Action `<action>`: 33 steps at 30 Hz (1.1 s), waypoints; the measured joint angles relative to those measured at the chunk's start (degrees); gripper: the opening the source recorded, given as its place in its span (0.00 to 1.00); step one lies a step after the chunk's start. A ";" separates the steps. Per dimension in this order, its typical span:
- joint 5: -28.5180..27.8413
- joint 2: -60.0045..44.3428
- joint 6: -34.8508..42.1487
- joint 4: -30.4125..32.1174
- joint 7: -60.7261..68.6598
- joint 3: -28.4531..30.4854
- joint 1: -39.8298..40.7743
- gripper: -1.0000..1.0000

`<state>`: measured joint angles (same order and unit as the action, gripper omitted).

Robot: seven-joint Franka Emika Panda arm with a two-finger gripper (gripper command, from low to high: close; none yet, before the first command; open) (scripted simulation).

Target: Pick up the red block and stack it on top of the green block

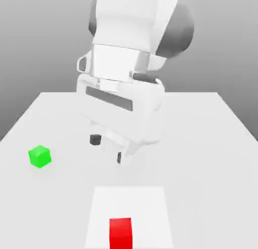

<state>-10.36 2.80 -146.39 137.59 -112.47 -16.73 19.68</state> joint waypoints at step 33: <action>1.12 -10.42 -6.58 8.74 -30.31 11.45 3.03 0.00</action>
<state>-9.25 -7.62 -152.97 146.33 -142.79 -5.27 22.71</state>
